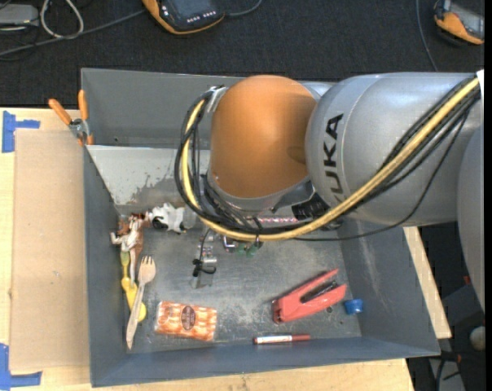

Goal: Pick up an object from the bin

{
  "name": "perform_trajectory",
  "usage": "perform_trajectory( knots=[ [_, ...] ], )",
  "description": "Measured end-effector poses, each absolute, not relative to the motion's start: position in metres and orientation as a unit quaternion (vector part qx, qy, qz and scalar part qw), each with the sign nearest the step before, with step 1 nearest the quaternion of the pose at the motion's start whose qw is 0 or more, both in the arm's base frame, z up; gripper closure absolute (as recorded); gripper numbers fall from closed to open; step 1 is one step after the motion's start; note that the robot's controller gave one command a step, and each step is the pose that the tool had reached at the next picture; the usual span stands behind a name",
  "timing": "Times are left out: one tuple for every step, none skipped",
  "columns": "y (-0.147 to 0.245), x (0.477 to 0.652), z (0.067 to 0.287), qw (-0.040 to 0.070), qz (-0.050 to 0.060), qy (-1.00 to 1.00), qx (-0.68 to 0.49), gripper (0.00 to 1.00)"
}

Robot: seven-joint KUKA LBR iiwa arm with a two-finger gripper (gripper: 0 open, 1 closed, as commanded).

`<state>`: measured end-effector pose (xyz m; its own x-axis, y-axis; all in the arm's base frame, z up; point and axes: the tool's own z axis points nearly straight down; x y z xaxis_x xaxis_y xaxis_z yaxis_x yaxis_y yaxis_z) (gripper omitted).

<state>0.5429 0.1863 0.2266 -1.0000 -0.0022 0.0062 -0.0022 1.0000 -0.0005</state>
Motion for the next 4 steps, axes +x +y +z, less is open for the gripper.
perform_trajectory(
  knots=[
    [0.185, 0.544, 0.229, 0.001, 0.000, -1.000, -0.001, 0.00],
    [0.172, 0.529, 0.175, -0.001, 0.000, -0.999, 0.047, 0.00],
    [0.162, 0.501, 0.145, -0.002, -0.001, -0.989, 0.146, 0.00],
    [0.131, 0.474, 0.131, 0.005, 0.001, -0.988, 0.154, 0.00]
  ],
)
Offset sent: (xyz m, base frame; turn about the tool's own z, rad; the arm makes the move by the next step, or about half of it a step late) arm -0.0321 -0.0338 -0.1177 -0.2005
